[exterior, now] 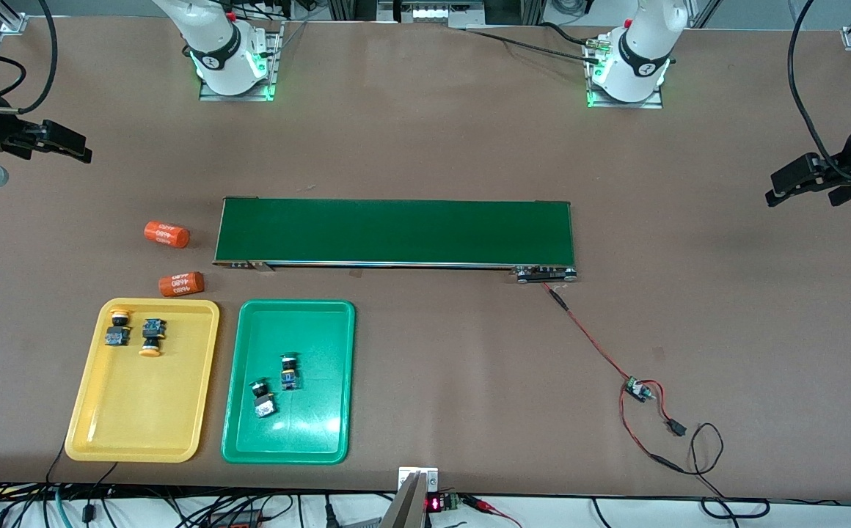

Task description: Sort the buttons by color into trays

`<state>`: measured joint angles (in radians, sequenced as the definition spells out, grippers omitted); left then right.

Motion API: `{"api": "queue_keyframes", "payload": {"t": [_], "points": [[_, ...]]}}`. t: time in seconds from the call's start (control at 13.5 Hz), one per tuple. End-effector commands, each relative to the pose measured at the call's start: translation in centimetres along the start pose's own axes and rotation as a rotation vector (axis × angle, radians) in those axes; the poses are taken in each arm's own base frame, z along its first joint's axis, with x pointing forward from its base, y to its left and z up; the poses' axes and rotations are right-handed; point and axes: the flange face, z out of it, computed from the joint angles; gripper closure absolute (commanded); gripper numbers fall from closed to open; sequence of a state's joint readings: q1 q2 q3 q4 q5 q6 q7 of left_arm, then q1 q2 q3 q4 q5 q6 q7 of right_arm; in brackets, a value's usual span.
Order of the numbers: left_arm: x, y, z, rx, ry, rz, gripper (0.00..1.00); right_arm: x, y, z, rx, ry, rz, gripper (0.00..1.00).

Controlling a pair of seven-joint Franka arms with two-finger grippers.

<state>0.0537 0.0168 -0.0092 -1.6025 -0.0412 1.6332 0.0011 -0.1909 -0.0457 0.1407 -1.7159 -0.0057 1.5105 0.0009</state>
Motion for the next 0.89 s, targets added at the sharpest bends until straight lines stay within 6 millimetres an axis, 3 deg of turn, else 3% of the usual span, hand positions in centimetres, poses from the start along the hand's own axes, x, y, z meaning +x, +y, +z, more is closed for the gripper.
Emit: {"api": "queue_keyframes", "payload": {"t": [0.0, 0.37, 0.82], "points": [[-0.8, 0.3, -0.6, 0.017, -0.008, -0.006, 0.00, 0.1, 1.1, -0.2, 0.026, 0.009, 0.008, 0.00], [-0.9, 0.3, -0.7, 0.017, -0.011, -0.004, 0.00, 0.6, 3.9, 0.5, 0.049, 0.000, 0.057, 0.00], [-0.9, 0.1, -0.7, 0.017, -0.011, -0.007, 0.00, 0.3, 4.5, 0.4, 0.064, -0.007, 0.065, 0.00]]}}
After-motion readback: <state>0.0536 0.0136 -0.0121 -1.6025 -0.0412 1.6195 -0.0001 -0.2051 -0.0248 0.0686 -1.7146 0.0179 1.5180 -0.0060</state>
